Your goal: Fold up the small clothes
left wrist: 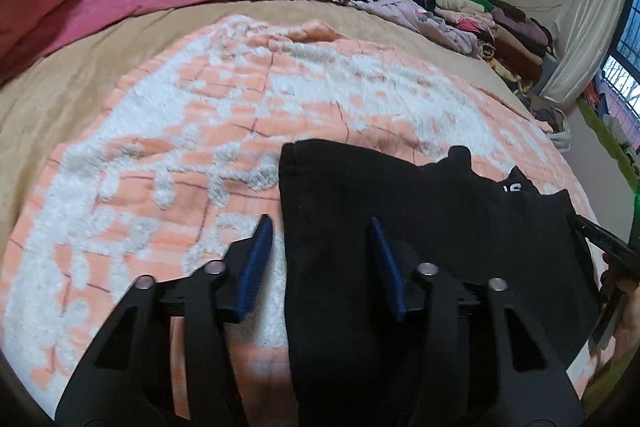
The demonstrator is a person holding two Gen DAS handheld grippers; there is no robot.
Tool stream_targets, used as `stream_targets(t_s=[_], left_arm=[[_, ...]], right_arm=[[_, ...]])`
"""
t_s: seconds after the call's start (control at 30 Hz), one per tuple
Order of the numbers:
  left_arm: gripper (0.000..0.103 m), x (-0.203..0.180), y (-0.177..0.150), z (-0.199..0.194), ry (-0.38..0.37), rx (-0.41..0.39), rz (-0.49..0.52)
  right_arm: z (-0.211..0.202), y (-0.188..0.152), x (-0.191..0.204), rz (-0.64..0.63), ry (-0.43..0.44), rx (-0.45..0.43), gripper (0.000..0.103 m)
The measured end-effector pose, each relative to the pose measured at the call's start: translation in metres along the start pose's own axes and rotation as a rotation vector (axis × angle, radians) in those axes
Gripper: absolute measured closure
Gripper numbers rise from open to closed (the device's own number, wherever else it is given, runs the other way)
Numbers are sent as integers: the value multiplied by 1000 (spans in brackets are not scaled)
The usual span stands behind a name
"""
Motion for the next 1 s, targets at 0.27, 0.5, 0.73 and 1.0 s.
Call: stream_targets(t_s=[0.27, 0.5, 0.73, 1.0], left_arm=[[99, -12, 5, -16, 60, -91, 86], [98, -26, 10, -14, 140, -120, 170], [85, -15, 3, 5, 163, -34, 154], [81, -22, 0, 1, 177, -15, 181]], right_arm=[[-22, 4, 5, 3, 33, -97, 95], [-22, 4, -7, -7, -55, -102, 95], [-3, -10, -7, -38, -123, -39, 92], [-8, -17, -11, -33, -201, -47, 62]])
Point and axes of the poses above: each gripper's, at about its wrist camera, not at the fingertips, and z roughly the way its jaws point, x to its left, y to its top, the point moved 3 cm from there along z, roughly the way its jaws point, and after that the axes turned 7 degrees about z, right-handed, at the moved point
